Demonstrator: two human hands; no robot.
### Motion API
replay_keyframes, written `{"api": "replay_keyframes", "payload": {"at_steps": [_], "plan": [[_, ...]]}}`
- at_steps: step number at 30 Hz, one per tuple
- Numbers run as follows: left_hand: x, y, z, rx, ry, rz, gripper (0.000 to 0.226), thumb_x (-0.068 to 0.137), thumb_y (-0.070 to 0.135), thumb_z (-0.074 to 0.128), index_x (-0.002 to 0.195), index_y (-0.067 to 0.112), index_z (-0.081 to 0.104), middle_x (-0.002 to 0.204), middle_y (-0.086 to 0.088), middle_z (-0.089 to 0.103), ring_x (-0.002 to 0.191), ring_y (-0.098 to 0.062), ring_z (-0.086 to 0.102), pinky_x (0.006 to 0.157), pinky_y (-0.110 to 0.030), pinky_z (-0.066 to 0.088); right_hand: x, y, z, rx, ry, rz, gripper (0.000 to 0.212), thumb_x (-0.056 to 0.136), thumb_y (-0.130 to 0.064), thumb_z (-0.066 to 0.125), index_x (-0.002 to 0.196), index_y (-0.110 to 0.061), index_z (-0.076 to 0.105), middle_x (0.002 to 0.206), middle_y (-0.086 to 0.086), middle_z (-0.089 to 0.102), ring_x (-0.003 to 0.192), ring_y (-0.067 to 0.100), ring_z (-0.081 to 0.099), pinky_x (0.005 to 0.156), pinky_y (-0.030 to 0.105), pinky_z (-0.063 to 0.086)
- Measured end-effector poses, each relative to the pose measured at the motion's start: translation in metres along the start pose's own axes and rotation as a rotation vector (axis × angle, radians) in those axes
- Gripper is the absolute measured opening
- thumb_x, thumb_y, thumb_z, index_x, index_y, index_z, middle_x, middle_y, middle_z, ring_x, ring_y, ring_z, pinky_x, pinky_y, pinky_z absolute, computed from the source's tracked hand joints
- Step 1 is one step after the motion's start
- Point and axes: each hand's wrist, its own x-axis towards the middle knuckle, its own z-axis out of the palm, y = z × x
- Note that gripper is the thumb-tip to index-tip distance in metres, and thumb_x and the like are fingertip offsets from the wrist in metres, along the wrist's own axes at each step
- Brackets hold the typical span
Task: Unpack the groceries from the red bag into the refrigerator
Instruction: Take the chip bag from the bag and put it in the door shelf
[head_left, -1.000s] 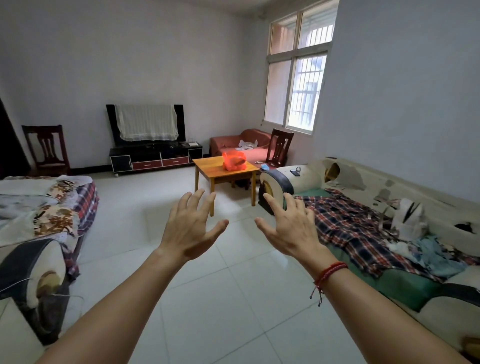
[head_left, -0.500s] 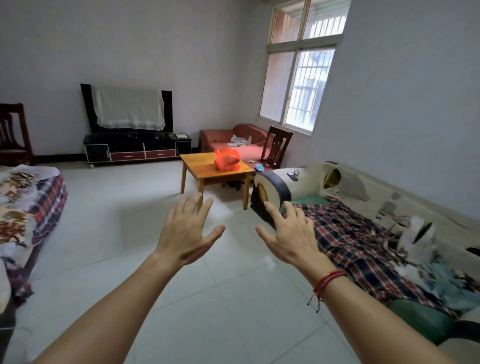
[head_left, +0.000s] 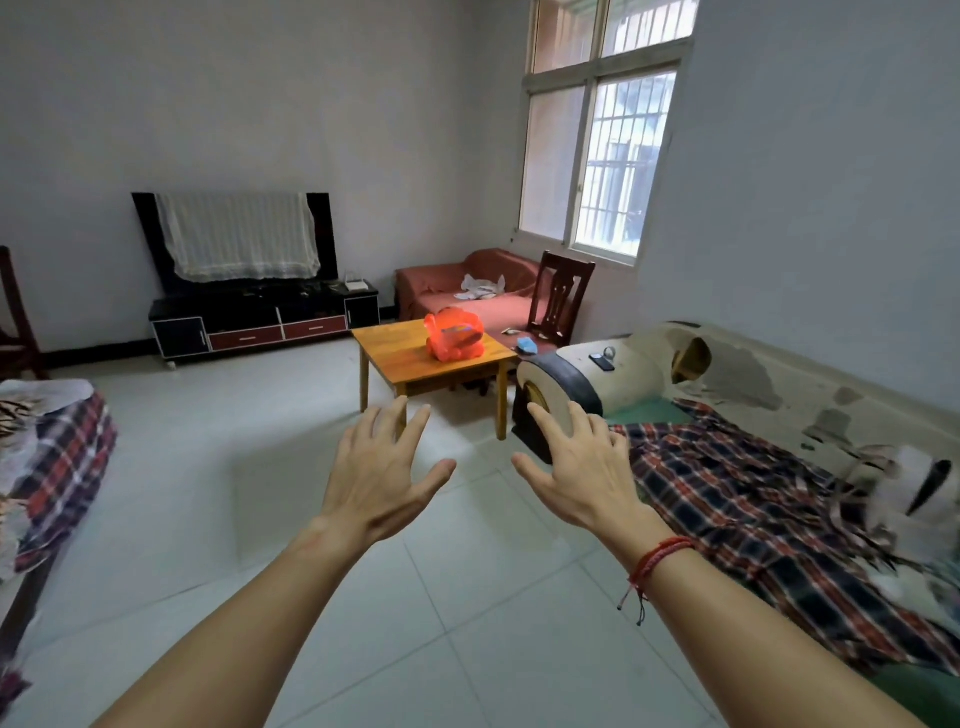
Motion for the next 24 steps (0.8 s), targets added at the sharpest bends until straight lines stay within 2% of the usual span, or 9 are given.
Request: {"api": "replay_keyframes", "payload": {"at_steps": [11,24], "plan": [[0.207,-0.017,0.098,0.040,-0.017,-0.045,0.082,0.085,0.073,0.024,0.150,0.024,0.036,0.156,-0.007,0.034,0.142,-0.029,0.029,0.113,-0.044,0.028,0.214,0.069,0.066,0.027,-0.006,-0.038,0.070,0.094,-0.070,0.033,0.156,-0.040,0.022,0.159,0.009,0.031,0.141,0.032,0.034,0.111,0.053,0.034],[0.374,-0.076,0.204,0.029,-0.073,-0.094,0.084,0.084,0.075,0.019,0.152,0.027,0.031,0.159,-0.006,0.028,0.144,-0.030,0.023,0.115,-0.046,0.026,0.404,0.098,0.142,0.024,-0.057,-0.046,0.070,0.093,-0.070,0.036,0.155,-0.040,0.023,0.158,0.008,0.032,0.139,0.032,0.035,0.109,0.053,0.034]]}}
